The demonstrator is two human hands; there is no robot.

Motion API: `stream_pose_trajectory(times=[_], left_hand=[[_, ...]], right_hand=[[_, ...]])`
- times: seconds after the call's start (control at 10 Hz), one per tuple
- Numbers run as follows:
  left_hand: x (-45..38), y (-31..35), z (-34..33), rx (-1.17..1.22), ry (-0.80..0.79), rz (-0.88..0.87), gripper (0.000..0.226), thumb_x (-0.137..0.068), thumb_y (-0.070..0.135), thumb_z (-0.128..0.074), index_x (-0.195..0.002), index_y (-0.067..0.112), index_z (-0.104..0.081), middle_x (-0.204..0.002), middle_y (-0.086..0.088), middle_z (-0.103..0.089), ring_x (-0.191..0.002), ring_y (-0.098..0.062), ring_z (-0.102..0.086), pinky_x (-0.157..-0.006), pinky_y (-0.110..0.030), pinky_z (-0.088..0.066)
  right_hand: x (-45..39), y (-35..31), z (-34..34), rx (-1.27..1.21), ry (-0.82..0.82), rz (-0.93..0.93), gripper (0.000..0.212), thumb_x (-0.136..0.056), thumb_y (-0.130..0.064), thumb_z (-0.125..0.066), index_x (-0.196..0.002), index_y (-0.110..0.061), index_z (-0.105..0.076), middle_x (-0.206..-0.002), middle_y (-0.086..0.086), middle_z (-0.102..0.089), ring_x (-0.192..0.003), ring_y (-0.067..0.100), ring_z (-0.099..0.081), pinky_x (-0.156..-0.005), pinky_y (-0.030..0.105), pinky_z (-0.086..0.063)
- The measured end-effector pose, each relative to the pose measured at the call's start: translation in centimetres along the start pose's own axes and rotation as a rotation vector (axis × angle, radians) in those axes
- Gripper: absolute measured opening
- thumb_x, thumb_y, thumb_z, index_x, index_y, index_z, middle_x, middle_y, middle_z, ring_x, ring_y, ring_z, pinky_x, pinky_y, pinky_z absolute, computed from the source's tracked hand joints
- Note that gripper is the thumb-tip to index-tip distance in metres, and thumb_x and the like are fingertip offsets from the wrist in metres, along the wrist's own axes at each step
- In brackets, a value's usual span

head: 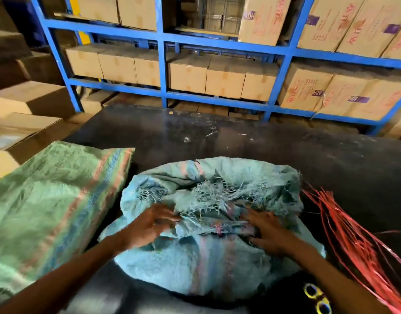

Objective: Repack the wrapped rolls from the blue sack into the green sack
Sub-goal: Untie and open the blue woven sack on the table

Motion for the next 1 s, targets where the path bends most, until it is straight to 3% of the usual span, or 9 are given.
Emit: stream_pose_trajectory(times=[0.1,0.3,0.4,0.5,0.6,0.7,0.8,0.9,1.0], left_hand=[[0.5,0.1,3.1,0.233,0.403,0.146,0.013,-0.072,0.041,-0.062,-0.071,0.052,-0.069,-0.085,0.021,-0.069,-0.078,0.0,-0.066,-0.074,-0.023,-0.054],[3.2,-2.2,6.0,-0.079,0.876,0.544,0.034,-0.078,0.038,-0.072,-0.079,0.007,-0.057,-0.073,-0.005,-0.06,-0.072,-0.026,-0.057,-0.064,-0.034,-0.041],[3.5,-3.8,4.7,0.212,0.747,0.758,0.057,-0.084,0.062,-0.051,-0.067,0.007,-0.05,-0.058,-0.007,-0.054,-0.054,-0.024,-0.053,-0.054,-0.028,-0.041],[3.1,-5.1,3.4,0.307,0.484,0.968,0.073,-0.08,0.071,-0.045,-0.071,0.0,-0.057,-0.058,-0.015,-0.059,-0.04,-0.019,-0.055,-0.044,-0.023,-0.044],[2.7,-5.8,2.8,0.21,0.273,1.1,0.049,-0.084,0.056,-0.059,-0.081,0.008,-0.054,-0.076,-0.019,-0.066,-0.061,-0.027,-0.069,-0.054,-0.03,-0.055],[0.2,-4.8,4.3,-0.034,0.229,0.957,0.032,-0.094,0.025,-0.056,-0.113,0.0,-0.058,-0.107,-0.018,-0.068,-0.098,-0.027,-0.068,-0.065,-0.021,-0.056],[-1.7,-0.9,7.5,0.745,0.739,0.611,0.028,-0.093,-0.005,-0.04,-0.115,-0.007,-0.058,-0.1,-0.011,-0.066,-0.09,-0.005,-0.065,-0.052,-0.01,-0.05],[-3.3,1.6,6.8,1.475,0.871,0.451,0.022,-0.082,0.006,-0.043,-0.083,0.006,-0.065,-0.08,-0.009,-0.07,-0.08,-0.022,-0.06,-0.065,-0.035,-0.051],[-1.6,1.9,4.0,1.612,0.906,0.414,0.04,-0.089,0.036,-0.038,-0.114,0.013,-0.058,-0.102,-0.005,-0.068,-0.099,-0.026,-0.057,-0.088,-0.04,-0.043]], right_hand=[[0.0,0.1,3.0,-0.601,-0.036,-0.079,0.033,-0.081,-0.046,-0.067,-0.1,-0.019,-0.069,-0.102,0.004,-0.066,-0.09,0.003,-0.06,-0.083,0.022,-0.042],[-2.3,6.3,13.9,-0.511,0.856,-0.368,0.059,-0.085,-0.061,-0.04,-0.055,-0.01,-0.045,-0.055,0.006,-0.044,-0.055,0.017,-0.043,-0.057,0.038,-0.038],[-5.1,11.9,10.3,-0.273,0.342,-0.836,0.09,-0.078,-0.081,-0.029,-0.123,-0.007,-0.055,-0.128,0.023,-0.053,-0.115,0.038,-0.051,-0.1,0.049,-0.04],[-5.5,12.8,4.6,-0.303,-0.145,-0.921,0.121,-0.052,-0.093,-0.047,-0.141,-0.012,-0.043,-0.149,0.017,-0.037,-0.133,0.036,-0.041,-0.11,0.048,-0.033],[-5.2,11.4,3.0,-0.19,-0.243,-0.81,0.085,-0.077,-0.058,-0.066,-0.14,-0.006,-0.043,-0.146,0.014,-0.043,-0.128,0.03,-0.047,-0.104,0.035,-0.039],[-4.9,12.2,4.5,-0.503,0.056,-0.816,0.034,-0.087,-0.011,-0.063,-0.117,0.005,-0.058,-0.096,0.019,-0.064,-0.08,0.029,-0.063,-0.069,0.033,-0.05],[-4.2,14.1,6.9,-1.349,0.409,-0.795,0.026,-0.078,-0.004,-0.065,-0.103,0.003,-0.062,-0.074,0.014,-0.067,-0.052,0.024,-0.065,-0.053,0.034,-0.055],[-2.3,14.7,7.8,-1.722,0.559,-0.683,0.053,-0.052,-0.014,-0.081,-0.104,-0.017,-0.068,-0.1,-0.001,-0.073,-0.079,0.008,-0.069,-0.065,0.027,-0.057],[3.0,14.1,4.0,-1.621,0.598,-0.855,0.022,-0.08,-0.005,-0.061,-0.086,-0.027,-0.062,-0.059,-0.035,-0.061,-0.055,-0.018,-0.055,-0.061,0.004,-0.043]])
Point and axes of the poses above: each hand's wrist, its own x-axis away from the middle knuckle, its own z-axis out of the back of the hand, y = z × x, the point moved 8 cm from there along -x, towards the middle knuckle
